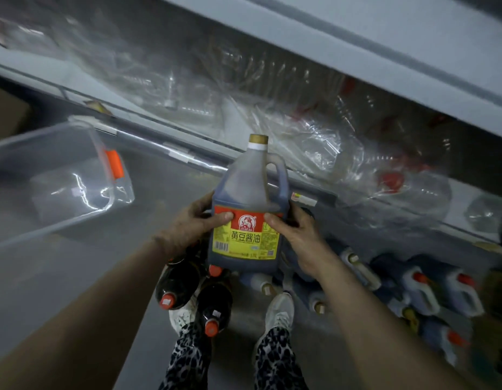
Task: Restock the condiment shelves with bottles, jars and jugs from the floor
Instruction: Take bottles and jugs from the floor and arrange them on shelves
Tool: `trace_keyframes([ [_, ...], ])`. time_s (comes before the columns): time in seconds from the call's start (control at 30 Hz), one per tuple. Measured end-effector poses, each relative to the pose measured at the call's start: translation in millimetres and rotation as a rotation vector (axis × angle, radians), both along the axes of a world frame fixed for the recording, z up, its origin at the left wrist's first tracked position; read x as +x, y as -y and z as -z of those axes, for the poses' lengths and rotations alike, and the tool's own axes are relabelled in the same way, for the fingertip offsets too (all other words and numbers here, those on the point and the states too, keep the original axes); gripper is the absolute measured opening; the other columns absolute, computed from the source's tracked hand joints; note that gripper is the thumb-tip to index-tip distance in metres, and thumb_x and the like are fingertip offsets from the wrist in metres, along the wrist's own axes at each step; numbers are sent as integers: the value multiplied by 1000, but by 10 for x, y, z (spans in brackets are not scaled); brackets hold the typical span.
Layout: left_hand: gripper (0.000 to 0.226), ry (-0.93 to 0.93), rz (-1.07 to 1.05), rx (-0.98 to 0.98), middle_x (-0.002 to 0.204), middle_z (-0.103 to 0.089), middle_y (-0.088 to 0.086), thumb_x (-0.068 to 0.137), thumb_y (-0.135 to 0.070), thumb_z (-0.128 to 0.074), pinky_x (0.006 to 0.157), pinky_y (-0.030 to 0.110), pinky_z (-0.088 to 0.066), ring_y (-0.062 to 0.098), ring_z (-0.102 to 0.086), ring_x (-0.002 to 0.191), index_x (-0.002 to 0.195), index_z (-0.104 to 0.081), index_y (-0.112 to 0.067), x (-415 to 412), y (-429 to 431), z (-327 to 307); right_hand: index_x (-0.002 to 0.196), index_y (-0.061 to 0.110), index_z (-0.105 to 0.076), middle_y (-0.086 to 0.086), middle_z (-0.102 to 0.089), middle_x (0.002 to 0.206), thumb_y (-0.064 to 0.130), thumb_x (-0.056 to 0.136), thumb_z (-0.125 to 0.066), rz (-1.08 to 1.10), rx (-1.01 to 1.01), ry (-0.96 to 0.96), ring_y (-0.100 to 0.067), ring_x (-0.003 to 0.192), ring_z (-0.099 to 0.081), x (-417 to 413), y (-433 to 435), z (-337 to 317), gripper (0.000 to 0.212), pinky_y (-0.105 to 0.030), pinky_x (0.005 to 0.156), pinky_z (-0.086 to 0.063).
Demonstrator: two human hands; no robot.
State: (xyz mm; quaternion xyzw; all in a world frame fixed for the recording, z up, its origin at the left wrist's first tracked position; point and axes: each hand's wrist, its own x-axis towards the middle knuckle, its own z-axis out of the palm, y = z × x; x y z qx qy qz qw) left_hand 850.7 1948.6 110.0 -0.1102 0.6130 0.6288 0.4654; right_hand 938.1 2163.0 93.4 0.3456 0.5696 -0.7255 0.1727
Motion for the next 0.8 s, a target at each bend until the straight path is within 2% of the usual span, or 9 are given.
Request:
trace_keyframes([
  [0.1, 53, 3, -3, -8, 108, -74, 9, 77, -25, -71, 70, 27, -60, 21, -73, 92, 128, -60, -18, 111, 25, -454, 122, 22, -66, -9, -75, 113, 39, 67, -91, 21, 3, 8, -30, 102, -73, 35, 25, -482, 63, -46, 89, -58],
  [0.23, 55, -31, 3, -18, 108, -75, 6, 73, -38, -75, 75, 30, -60, 23, -73, 97, 124, -63, -21, 270, 137, -1073, 130, 19, -61, -6, -75, 114, 41, 66, -86, 2, 25, 15, -22, 100, -74, 114, 84, -1208, 72, -35, 82, -60],
  [0.33, 49, -51, -4, -21, 105, -75, 4, 70, -44, -80, 68, 24, -58, 20, -74, 92, 114, -68, -27, 377, 217, -1458, 120, 23, -65, -4, -76, 109, 31, 76, -83, -19, 44, 5, -20, 97, -74, 190, 134, -1656, 48, -32, 80, -60],
  [0.37, 47, -56, -8, -25, 104, -76, 3, 69, -45, -81, 67, 24, -58, 19, -74, 91, 112, -69, -28, 404, 247, -1608, 116, 25, -66, -2, -77, 106, 27, 79, -82, -20, 54, 1, -18, 94, -75, 223, 164, -1821, 40, -28, 75, -60],
  [0.43, 47, -78, -6, -24, 103, -76, 3, 69, -44, -80, 66, 23, -57, 20, -74, 90, 112, -69, -28, 447, 299, -1913, 114, 26, -66, 1, -78, 101, 24, 79, -83, -21, 59, -11, -16, 90, -75, 296, 227, -2148, 39, -21, 68, -58],
  [0.53, 52, -129, 25, -18, 101, -76, 2, 71, -41, -78, 66, 22, -57, 18, -74, 89, 117, -66, -21, 492, 338, -2394, 119, 20, -63, -1, -78, 101, 29, 70, -86, 5, 77, -39, -20, 90, -76, 396, 324, -2638, 54, -27, 70, -59],
  [0.6, 40, -173, 48, -11, 96, -77, -3, 78, -36, -76, 63, 20, -56, 14, -74, 85, 114, -66, -21, 513, 330, -2626, 119, 16, -64, -3, -78, 100, 34, 64, -86, 35, 101, -59, -21, 90, -76, 436, 372, -2879, 62, -27, 69, -59],
  [0.67, 27, -201, 57, -6, 92, -77, -6, 85, -28, -73, 61, 19, -56, 10, -74, 82, 110, -66, -20, 558, 346, -2906, 117, 15, -65, -5, -78, 99, 35, 62, -87, 63, 108, -73, -23, 88, -76, 506, 430, -3161, 63, -28, 67, -59],
  [0.8, 27, -252, 125, -6, 95, -77, -5, 86, -35, -71, 59, 19, -55, 10, -74, 83, 110, -65, -22, 607, 377, -3342, 115, 15, -66, -6, -78, 97, 38, 61, -88, 113, 149, -102, -24, 87, -76, 630, 492, -3616, 62, -33, 68, -61],
])
